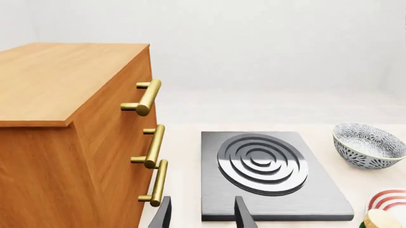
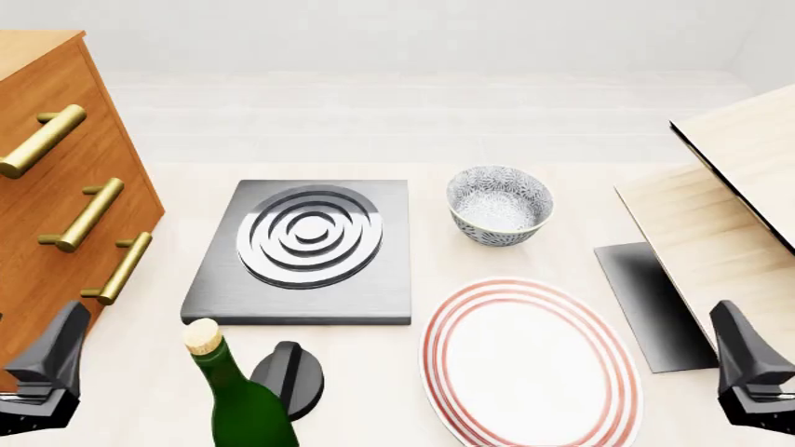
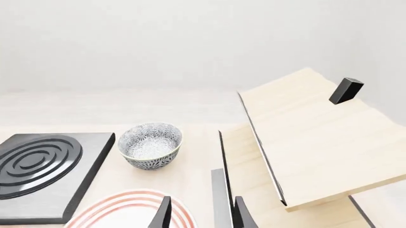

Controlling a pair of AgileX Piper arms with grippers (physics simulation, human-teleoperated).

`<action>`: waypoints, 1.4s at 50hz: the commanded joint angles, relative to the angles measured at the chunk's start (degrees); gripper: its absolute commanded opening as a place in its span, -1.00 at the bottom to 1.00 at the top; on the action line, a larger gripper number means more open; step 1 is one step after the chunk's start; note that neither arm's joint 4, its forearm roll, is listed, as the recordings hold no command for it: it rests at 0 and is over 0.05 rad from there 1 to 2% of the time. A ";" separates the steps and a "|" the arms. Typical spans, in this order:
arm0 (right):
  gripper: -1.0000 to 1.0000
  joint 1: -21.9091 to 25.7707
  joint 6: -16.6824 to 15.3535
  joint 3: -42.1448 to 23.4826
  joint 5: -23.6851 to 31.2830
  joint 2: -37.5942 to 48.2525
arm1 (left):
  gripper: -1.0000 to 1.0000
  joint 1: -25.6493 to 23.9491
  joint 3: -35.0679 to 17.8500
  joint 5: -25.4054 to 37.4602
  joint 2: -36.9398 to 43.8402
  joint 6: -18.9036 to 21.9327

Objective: Turn on the stove.

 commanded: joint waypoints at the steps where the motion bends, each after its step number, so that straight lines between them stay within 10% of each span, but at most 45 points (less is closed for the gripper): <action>1: 1.00 1.12 0.07 3.08 -3.70 -2.02 | 1.00 -0.15 2.93 -3.14 -2.93 1.95; 37: 1.00 2.25 -0.32 3.13 -3.62 -2.30 | 1.00 -4.53 -6.11 7.62 -1.66 -0.99; 70: 1.00 2.18 0.02 3.10 -4.06 -0.88 | 1.00 -10.97 -21.03 -3.92 36.38 -11.09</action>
